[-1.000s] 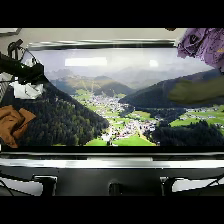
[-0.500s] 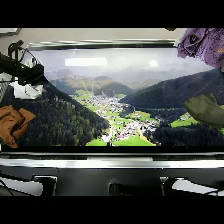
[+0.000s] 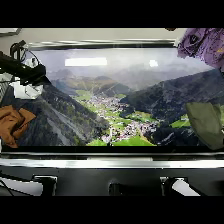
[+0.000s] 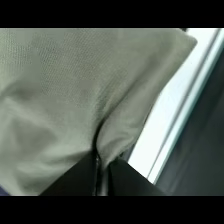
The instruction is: Fold the clothes and pants, and hang the long-sleeved shirts on hangers.
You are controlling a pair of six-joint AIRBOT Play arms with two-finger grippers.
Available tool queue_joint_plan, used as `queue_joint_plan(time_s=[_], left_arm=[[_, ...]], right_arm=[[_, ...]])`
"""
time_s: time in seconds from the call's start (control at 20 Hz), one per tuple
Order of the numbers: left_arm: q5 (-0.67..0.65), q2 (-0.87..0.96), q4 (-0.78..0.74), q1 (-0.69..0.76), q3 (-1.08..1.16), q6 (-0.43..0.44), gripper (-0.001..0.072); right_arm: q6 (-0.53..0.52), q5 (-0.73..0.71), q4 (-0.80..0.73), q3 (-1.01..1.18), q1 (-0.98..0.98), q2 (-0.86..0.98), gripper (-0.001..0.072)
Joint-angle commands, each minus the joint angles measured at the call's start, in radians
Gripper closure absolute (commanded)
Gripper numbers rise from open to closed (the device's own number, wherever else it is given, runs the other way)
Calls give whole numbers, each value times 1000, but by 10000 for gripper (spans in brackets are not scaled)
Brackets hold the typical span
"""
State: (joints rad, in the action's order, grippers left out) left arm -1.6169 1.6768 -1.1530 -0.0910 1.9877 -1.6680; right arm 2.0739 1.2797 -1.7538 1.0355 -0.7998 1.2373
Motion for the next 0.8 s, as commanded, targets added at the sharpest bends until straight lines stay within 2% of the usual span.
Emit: queue_joint_plan(time_s=[0.0,0.5,0.55,0.6,0.65,0.7,0.75], left_arm=[[0,0,0,12,0,0,686],[0,0,0,18,0,-1,686],[1,0,0,18,0,-1,686],[0,0,0,18,0,-1,686],[0,0,0,18,0,0,686],[1,0,0,18,0,0,686],[3,0,0,18,0,0,686]], right_arm=[[7,-10,-56,-78,-1,-19,686],[6,12,-147,-140,-1,-18,683],[6,12,-154,-140,-1,-18,607],[5,12,-159,-140,-1,-18,369],[-19,9,-159,-139,-1,-19,101],[-59,3,-153,-131,-1,-19,91],[-78,-10,-129,-110,-1,-19,127]])
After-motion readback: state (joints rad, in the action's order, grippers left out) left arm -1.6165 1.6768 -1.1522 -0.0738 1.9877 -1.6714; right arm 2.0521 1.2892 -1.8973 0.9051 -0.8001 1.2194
